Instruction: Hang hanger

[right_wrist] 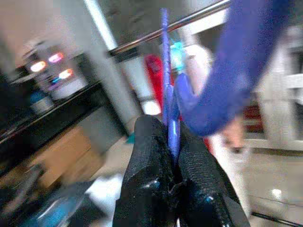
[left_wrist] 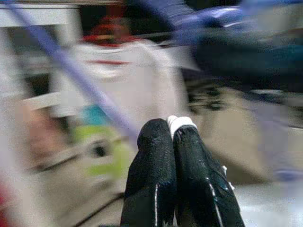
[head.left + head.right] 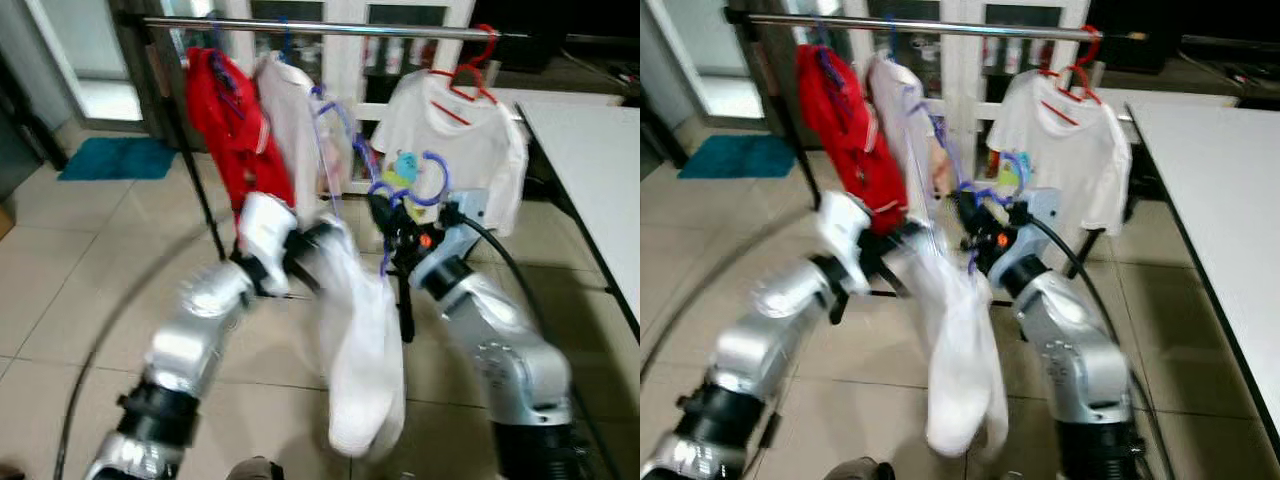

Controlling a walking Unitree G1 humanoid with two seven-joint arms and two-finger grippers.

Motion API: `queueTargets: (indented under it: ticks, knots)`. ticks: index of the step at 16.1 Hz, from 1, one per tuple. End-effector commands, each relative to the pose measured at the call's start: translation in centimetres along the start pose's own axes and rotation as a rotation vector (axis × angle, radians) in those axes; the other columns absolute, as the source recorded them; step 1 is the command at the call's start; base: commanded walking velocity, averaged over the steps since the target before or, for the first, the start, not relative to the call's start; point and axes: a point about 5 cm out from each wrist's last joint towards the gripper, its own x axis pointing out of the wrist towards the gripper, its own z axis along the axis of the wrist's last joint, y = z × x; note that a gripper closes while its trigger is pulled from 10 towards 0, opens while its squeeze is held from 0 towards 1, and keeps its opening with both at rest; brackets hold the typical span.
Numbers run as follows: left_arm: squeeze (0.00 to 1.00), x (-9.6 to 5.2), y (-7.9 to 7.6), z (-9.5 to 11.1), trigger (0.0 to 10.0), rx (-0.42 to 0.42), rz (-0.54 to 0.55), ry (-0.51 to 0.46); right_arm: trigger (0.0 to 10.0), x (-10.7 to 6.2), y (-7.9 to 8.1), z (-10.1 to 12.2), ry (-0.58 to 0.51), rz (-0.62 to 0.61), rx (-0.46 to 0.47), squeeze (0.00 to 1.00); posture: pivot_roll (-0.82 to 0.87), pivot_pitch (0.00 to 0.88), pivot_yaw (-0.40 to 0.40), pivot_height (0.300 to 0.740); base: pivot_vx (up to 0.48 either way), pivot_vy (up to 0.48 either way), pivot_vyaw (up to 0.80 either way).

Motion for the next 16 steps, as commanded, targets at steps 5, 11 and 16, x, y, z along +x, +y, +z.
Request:
queueTargets:
  ticks: [5,11,16]
  knots:
    - [0.00,-2.5,-0.2,0.5,0.0,0.013,0.012,0.023,3.0,-0.4,-2.4,-0.8,0.020,-0.172,-0.117,0.00,-0.02,0.019,0.044,0.740,0.000,0.000,0.00]
    - [0.00,-9.0,3.5,-1.0,0.1,0.035,0.421,0.151,10.0,-6.4,-3.2,-4.0,0.238,-0.252,-0.207,0.00,-0.02,0.070,0.018,0.740,0.000,0.000,-0.27]
    - [0.00,-9.5,2.3,-0.5,0.0,-0.037,0.546,0.085,10.0,-7.8,-1.2,-3.8,0.250,-0.211,-0.176,0.00,-0.01,0.106,0.013,0.740,0.000,0.000,-0.79]
